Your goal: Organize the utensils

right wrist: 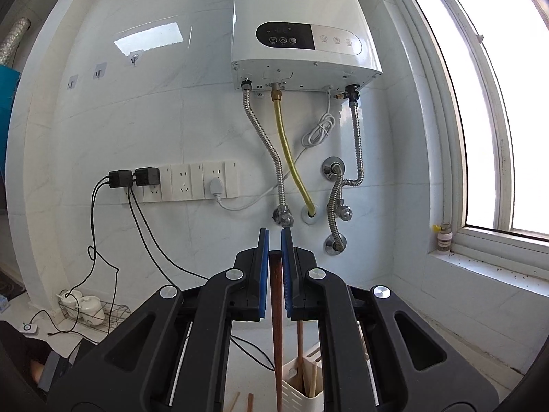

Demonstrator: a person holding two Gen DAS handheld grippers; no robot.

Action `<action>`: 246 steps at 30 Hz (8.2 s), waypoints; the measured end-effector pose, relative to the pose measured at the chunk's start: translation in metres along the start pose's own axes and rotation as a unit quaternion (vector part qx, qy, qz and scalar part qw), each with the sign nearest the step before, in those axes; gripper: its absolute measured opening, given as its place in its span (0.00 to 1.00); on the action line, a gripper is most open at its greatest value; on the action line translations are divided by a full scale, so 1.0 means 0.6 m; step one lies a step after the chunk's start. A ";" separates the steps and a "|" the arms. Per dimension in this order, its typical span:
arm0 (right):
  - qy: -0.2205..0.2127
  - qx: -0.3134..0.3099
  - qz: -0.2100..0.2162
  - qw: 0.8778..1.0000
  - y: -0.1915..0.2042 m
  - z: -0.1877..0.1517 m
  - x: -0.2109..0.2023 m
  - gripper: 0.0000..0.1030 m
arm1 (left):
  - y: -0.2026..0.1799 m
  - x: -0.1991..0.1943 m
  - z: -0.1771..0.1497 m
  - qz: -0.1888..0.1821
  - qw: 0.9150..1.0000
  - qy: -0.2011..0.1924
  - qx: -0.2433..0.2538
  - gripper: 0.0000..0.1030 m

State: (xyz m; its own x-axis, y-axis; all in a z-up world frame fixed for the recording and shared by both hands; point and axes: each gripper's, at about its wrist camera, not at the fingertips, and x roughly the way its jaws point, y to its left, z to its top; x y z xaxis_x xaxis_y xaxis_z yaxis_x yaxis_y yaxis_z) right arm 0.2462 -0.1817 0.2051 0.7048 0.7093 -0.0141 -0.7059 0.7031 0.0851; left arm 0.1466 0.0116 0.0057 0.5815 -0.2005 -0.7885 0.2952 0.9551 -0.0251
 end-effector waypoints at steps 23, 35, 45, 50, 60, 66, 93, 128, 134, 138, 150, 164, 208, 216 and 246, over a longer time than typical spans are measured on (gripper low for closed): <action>0.019 0.028 0.008 0.999 -0.017 -0.026 0.019 0.07 | 0.032 0.110 -0.123 -0.048 0.995 0.033 0.085 0.26; 0.027 0.030 0.004 0.999 -0.021 -0.035 0.028 0.07 | 0.037 0.119 -0.133 -0.066 0.996 0.004 0.062 0.11; 0.025 0.032 0.002 0.999 -0.022 -0.036 0.027 0.07 | 0.042 0.052 -0.082 -0.053 0.996 -0.067 0.021 0.11; 0.025 0.035 0.000 0.999 -0.021 -0.037 0.027 0.07 | 0.053 0.019 -0.038 -0.048 0.994 -0.096 -0.006 0.11; 0.024 0.034 0.000 0.999 -0.018 -0.038 0.023 0.07 | 0.062 0.014 0.001 -0.029 0.992 -0.114 -0.045 0.11; 0.023 0.029 -0.006 0.999 -0.019 -0.033 0.018 0.07 | 0.056 -0.028 0.023 -0.015 0.989 -0.143 -0.043 0.11; -0.017 -0.026 -0.068 0.997 -0.030 0.022 0.071 0.07 | 0.036 -0.064 0.201 -0.015 0.982 -0.183 -0.039 0.11; 0.103 0.045 -0.075 0.991 -0.055 -0.084 0.076 0.15 | 0.076 -0.050 0.204 0.025 0.973 -0.212 -0.087 0.35; 0.079 0.044 -0.063 0.994 -0.042 -0.061 0.032 0.18 | 0.076 -0.105 0.158 0.062 0.972 -0.213 -0.083 0.37; 0.083 0.034 -0.049 0.995 -0.021 -0.072 -0.003 0.18 | 0.068 -0.110 0.109 0.073 0.976 -0.188 -0.081 0.37; 0.233 0.074 -0.026 0.969 0.004 -0.258 -0.047 0.18 | 0.025 -0.025 -0.069 0.057 0.992 -0.055 -0.095 0.37; 0.406 0.101 -0.004 0.908 0.029 -0.464 -0.058 0.17 | -0.006 0.055 -0.163 0.078 0.991 0.032 -0.102 0.37; 0.374 0.091 0.005 0.923 0.037 -0.444 -0.079 0.03 | 0.025 0.036 -0.170 0.136 0.983 0.009 -0.124 0.03; 0.272 0.125 -0.002 0.954 0.013 -0.349 -0.089 0.03 | 0.043 -0.018 -0.119 0.149 0.980 -0.032 -0.129 0.03; 0.339 0.142 -0.012 0.930 -0.012 -0.420 -0.036 0.01 | 0.066 -0.037 -0.086 0.144 0.981 -0.046 -0.122 0.03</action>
State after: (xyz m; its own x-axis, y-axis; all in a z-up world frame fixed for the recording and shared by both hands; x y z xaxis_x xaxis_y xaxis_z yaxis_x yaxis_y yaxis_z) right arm 0.2183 -0.1893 -0.0460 0.4469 0.6294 -0.6357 -0.5756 0.7463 0.3342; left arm 0.1063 0.0653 -0.0095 0.6835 0.0775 -0.7258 -0.0759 0.9965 0.0349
